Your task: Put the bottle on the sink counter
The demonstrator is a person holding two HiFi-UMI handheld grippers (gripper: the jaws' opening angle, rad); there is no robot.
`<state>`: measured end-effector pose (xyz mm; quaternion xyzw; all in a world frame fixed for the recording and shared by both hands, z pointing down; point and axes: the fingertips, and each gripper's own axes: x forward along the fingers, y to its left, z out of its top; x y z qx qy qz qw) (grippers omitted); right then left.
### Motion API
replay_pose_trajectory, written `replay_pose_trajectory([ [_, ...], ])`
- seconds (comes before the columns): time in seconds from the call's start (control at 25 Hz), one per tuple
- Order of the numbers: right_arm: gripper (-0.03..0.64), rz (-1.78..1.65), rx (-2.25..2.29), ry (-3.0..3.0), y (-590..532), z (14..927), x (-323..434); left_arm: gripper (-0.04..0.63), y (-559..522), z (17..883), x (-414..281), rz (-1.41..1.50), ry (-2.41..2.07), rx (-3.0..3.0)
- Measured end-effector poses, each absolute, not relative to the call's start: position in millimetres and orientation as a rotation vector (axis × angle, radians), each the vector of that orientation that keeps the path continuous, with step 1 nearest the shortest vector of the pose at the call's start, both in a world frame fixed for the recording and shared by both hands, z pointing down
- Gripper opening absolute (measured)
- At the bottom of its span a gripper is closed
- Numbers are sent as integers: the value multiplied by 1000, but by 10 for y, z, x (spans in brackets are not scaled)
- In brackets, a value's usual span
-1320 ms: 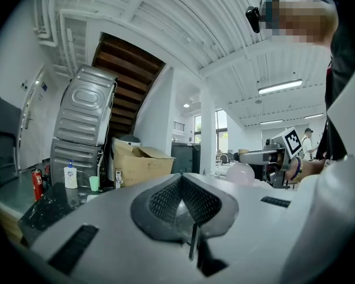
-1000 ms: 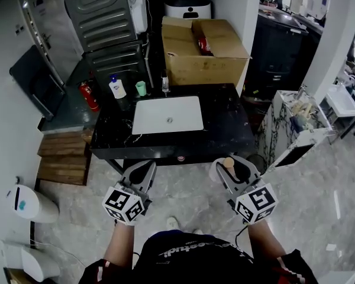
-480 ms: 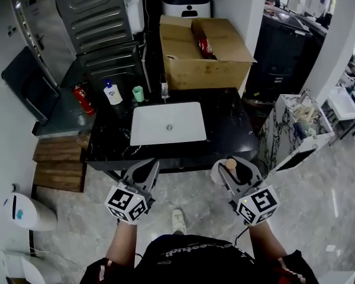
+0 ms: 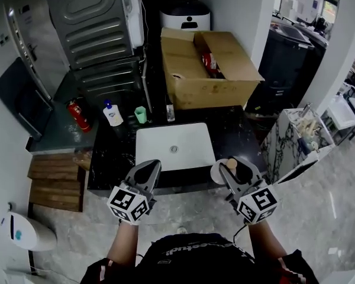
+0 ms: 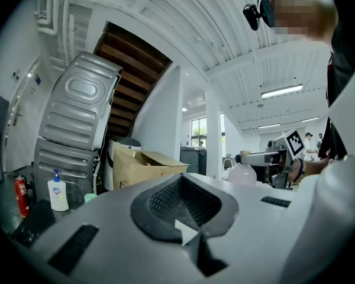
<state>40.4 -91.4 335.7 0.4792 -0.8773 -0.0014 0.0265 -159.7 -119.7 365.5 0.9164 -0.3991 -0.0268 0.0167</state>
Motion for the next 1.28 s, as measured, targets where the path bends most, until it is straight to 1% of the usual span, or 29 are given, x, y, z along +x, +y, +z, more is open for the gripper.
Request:
replay_pose_trajectory([
  [0.2, 166, 4, 1505, -2690, -1224, 3328, 280, 14, -1544, 3677, -1680, -91, -1212, 2852],
  [0.44, 166, 17, 1526, -2661, -1521, 3366, 371, 14, -1909, 3723, -1462, -93, -1146, 2867],
  [0.76, 166, 27, 1565, -2633, -2143, 3474, 779, 14, -2577, 3812, -963, -84, -1097, 2883],
  [1.28, 166, 47, 1643, -2570, -3612, 3854, 1527, 14, -4056, 4167, -22, -49, -1034, 2897],
])
